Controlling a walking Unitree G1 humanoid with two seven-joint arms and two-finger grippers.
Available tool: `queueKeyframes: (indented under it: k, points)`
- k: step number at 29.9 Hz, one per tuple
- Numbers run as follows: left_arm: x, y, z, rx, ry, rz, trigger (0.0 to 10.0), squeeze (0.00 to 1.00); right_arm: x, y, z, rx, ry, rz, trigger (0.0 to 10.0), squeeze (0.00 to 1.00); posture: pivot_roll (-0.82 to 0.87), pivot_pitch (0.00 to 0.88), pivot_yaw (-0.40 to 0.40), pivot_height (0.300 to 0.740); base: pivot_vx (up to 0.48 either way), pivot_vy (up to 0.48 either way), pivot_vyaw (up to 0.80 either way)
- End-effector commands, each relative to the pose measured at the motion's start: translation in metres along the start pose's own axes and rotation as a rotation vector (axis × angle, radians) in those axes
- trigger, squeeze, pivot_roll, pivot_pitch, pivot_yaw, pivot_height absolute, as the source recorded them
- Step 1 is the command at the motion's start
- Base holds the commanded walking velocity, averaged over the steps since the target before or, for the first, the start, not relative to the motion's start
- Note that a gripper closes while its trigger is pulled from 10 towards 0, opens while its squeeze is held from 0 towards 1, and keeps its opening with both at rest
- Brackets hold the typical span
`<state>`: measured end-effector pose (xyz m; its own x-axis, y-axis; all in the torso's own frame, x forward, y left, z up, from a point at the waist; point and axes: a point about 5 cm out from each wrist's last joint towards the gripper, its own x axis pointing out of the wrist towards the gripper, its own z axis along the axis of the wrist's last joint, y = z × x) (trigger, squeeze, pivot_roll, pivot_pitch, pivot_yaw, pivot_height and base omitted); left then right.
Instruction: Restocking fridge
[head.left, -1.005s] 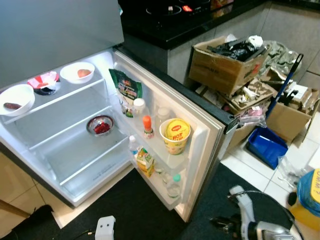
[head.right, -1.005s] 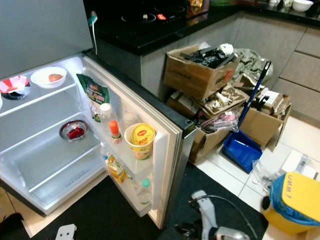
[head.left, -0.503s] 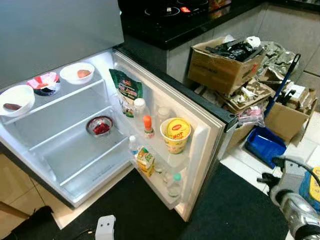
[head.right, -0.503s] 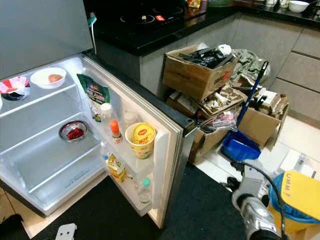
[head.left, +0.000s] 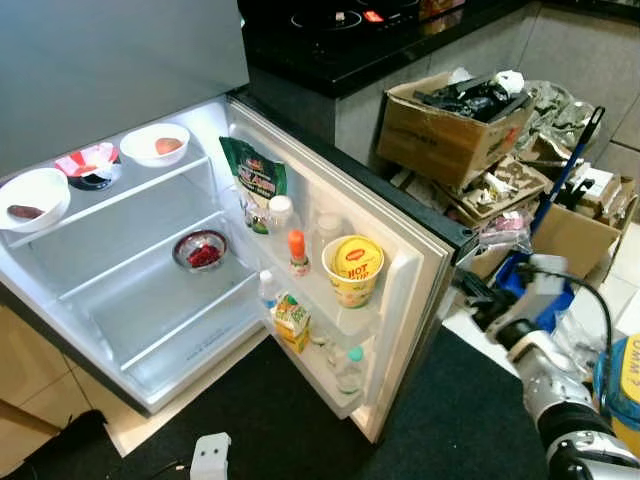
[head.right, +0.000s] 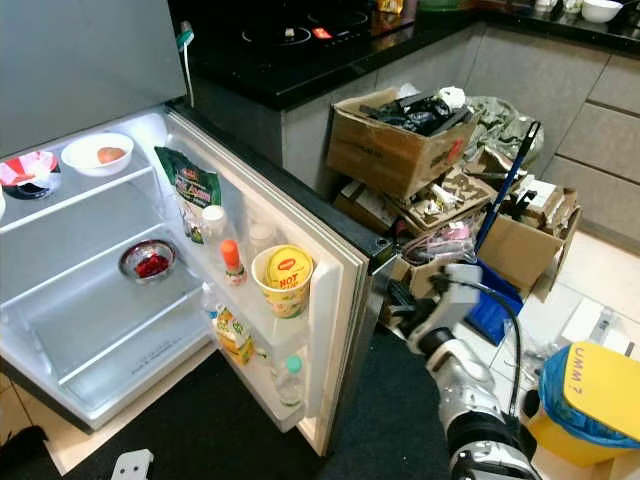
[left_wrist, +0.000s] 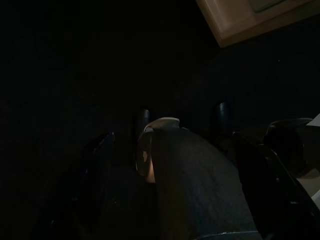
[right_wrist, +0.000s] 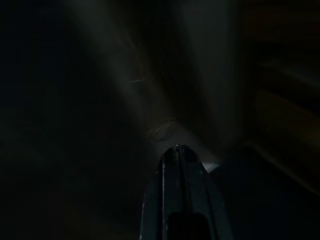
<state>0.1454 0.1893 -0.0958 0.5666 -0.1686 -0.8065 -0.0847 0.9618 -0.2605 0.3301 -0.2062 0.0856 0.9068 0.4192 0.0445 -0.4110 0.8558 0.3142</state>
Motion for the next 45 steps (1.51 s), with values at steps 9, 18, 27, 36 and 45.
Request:
queueKeyframes:
  k: [9, 18, 27, 36, 45]
  points:
    - [0.000, -0.002, -0.006, 0.009, 0.019, -0.006, 10.0, 0.00, -0.008, 0.074, -0.017, 0.029, 0.165, 0.640, 10.0, 0.00, -0.10, 0.097, -0.011, 0.740, 0.000, 0.000, 0.00]
    - [0.000, -0.001, -0.004, 0.015, 0.018, -0.006, 10.0, 0.00, -0.010, 0.092, -0.023, 0.025, 0.191, 0.740, 10.0, 0.00, -0.10, 0.089, -0.010, 0.740, 0.000, 0.000, 0.00]
    - [0.000, -0.002, -0.004, 0.015, 0.018, -0.006, 10.0, 0.00, -0.030, 0.018, -0.062, -0.018, 0.355, 0.091, 10.0, 0.00, -0.10, 0.090, -0.013, 0.740, 0.000, 0.000, 0.00]
    - [0.000, -0.003, -0.005, 0.012, 0.021, -0.007, 10.0, 0.00, -0.103, -0.013, -0.115, 0.000, 0.614, -0.257, 10.0, 0.00, -0.10, 0.094, -0.008, 0.740, 0.000, 0.000, 0.54]
    - [0.000, -0.003, -0.003, 0.018, 0.018, -0.007, 10.0, 0.00, -0.185, -0.018, -0.158, -0.042, 0.939, -0.502, 10.0, 0.00, -0.10, 0.094, -0.006, 0.740, 0.000, 0.000, 0.72]
